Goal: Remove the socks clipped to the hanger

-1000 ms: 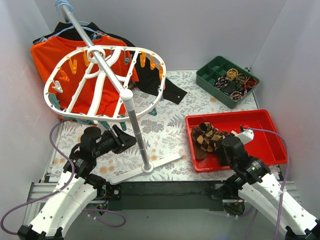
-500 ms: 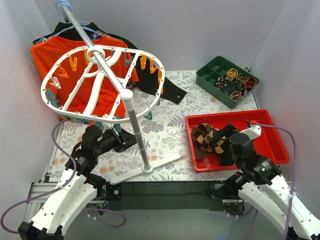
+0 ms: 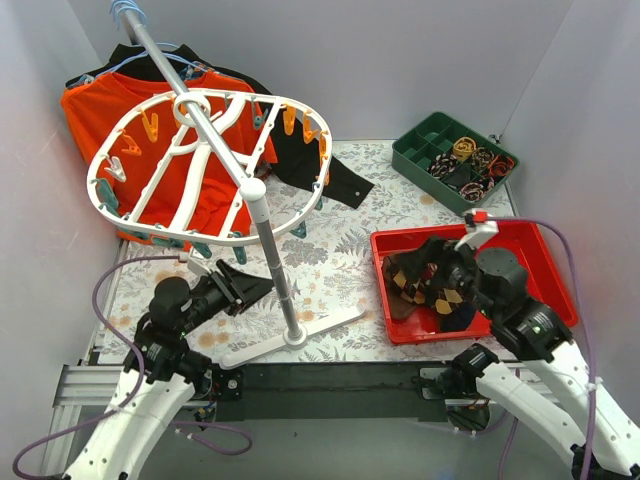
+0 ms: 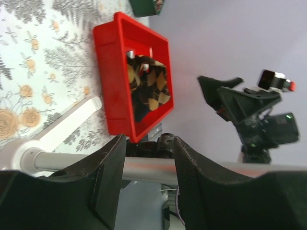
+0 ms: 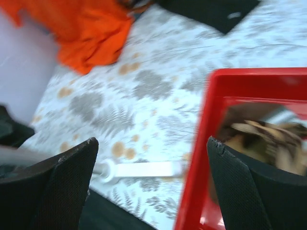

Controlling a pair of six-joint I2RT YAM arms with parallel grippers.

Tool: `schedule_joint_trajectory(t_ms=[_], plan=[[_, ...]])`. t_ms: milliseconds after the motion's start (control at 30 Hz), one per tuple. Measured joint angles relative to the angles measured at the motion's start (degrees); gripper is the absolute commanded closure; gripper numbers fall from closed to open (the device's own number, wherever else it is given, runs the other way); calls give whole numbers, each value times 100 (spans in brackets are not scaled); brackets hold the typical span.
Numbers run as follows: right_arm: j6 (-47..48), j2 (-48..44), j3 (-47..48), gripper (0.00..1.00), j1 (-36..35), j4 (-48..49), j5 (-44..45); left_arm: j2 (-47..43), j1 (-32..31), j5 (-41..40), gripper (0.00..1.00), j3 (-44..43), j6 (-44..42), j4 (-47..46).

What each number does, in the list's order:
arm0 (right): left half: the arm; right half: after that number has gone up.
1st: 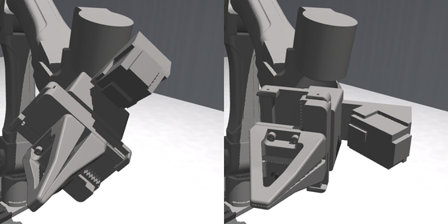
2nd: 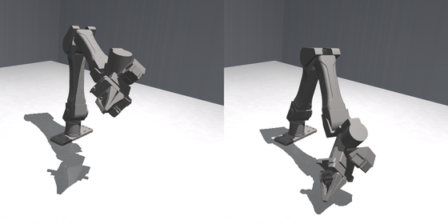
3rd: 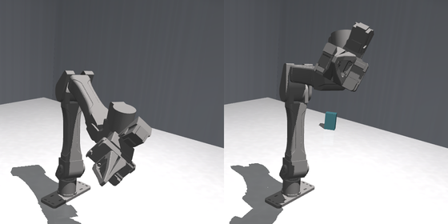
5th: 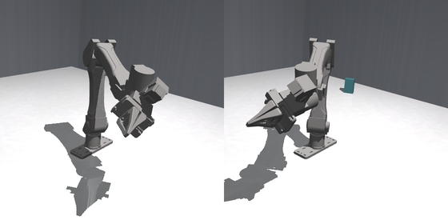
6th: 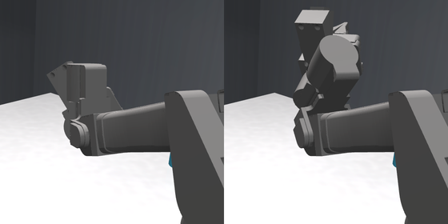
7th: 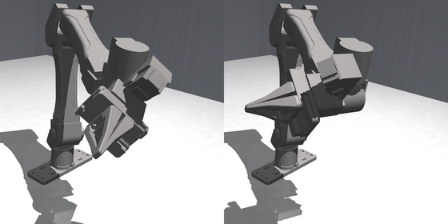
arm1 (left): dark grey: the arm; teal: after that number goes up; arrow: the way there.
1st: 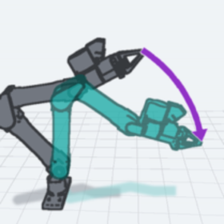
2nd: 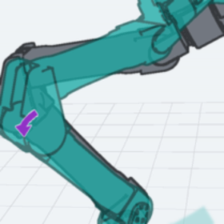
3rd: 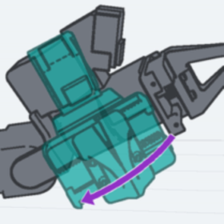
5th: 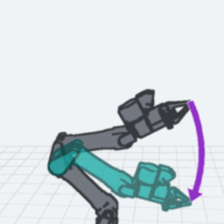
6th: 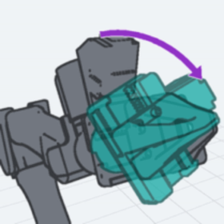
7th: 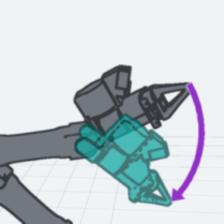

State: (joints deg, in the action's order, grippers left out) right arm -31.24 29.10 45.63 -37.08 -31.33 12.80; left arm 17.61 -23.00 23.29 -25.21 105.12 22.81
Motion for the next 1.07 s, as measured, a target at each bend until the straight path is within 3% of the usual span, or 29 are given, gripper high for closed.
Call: schedule_joint_trajectory(t_ms=[167, 300, 567, 900, 1067], plan=[[-472, 431, -1233, 2, -9, 2288, -2085, -909, 0, -42, 56, 247, 278, -170], [-962, 422, -2243, 2, -59, 3206, -2778, -1648, 0, -50, 56, 516, 503, -271], [-1486, -824, -2990, 2, -120, 3571, -2520, -1749, 0, -15, 56, 896, 654, -286], [-1888, -2726, -3982, 2, -120, 2949, -1867, -1749, 0, 90, 56, 1211, 678, -557], [-1993, -2865, -4227, 2, -120, 2776, -1696, -1749, 0, 155, 56, 1241, 658, -688]])
